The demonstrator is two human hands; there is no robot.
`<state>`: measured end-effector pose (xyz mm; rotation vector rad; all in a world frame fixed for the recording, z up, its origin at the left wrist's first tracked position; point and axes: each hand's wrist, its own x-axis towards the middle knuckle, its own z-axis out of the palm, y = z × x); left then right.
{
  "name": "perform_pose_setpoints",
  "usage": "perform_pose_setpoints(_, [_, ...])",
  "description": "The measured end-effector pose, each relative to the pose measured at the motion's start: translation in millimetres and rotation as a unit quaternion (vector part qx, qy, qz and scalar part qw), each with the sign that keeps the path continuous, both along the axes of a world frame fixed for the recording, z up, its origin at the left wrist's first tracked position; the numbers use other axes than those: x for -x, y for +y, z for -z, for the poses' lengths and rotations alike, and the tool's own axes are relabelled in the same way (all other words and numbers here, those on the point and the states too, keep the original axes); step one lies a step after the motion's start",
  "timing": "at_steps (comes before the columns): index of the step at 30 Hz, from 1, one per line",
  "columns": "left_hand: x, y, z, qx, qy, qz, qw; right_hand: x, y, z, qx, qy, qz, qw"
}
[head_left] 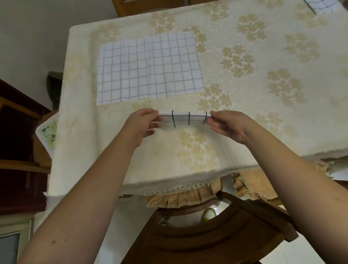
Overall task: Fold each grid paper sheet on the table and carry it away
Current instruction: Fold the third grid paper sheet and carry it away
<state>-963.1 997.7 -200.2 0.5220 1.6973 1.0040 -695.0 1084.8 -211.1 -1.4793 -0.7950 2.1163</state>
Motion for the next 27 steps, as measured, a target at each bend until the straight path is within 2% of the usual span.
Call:
perform_pose_setpoints(3, [-2, -3, -1, -0.034, -0.016, -0.015, 0.999, -3, -3, 1, -0.058, 0.001, 0.000, 0.998])
perform_pose_setpoints(6, [-6, -16, 19, -0.029, -0.024, -0.020, 0.999, -7, -17, 18, -0.066, -0.028, -0.003, 0.997])
perform_pose_setpoints(9, [-16, -36, 51, 0.028, -0.036, -0.021, 0.999, -12, -38, 42, -0.041, -0.069, -0.002, 0.997])
perform_pose_setpoints(14, [-32, -65, 91, 0.110, -0.048, -0.052, 0.991, -18, -70, 69, -0.023, -0.154, -0.054, 0.986])
perform_pose_setpoints(27, [-41, -68, 102, 0.098, 0.002, -0.082, 0.992, -7, -86, 86, -0.046, -0.245, 0.036, 0.968])
